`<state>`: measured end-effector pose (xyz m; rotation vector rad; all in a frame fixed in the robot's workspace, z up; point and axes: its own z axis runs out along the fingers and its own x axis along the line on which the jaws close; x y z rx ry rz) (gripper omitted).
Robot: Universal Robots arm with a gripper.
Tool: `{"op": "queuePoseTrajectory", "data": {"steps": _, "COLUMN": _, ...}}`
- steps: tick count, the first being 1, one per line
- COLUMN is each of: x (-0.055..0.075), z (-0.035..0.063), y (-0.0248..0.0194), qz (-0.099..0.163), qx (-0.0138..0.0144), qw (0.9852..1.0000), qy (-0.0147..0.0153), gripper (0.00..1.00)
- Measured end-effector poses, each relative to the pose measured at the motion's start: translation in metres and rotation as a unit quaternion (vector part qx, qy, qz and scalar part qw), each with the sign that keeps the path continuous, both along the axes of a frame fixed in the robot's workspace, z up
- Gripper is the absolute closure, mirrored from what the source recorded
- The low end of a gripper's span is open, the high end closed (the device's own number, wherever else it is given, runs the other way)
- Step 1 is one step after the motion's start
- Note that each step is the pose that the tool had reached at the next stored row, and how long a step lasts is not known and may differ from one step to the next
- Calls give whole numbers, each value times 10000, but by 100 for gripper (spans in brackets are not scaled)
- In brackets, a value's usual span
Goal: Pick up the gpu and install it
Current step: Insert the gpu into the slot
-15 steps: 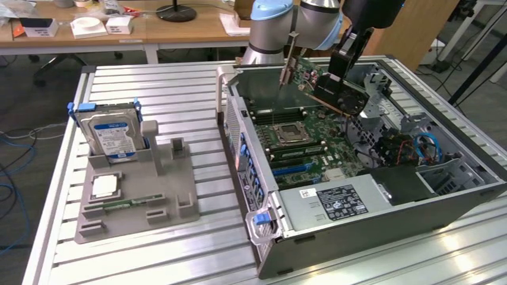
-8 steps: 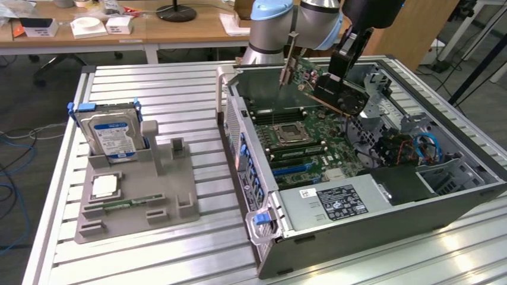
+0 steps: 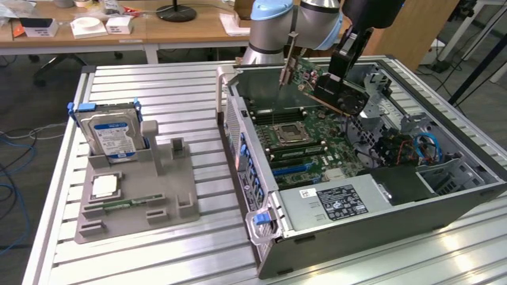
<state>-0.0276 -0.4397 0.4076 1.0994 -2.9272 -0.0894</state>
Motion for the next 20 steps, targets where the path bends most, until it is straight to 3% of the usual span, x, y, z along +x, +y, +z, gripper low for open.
{"op": "queuePoseTrajectory", "data": {"steps": 20, "x": 0, "z": 0, "y": 0, "qz": 62, "qx": 2, "qw": 10000, "qy": 0, "gripper": 74}}
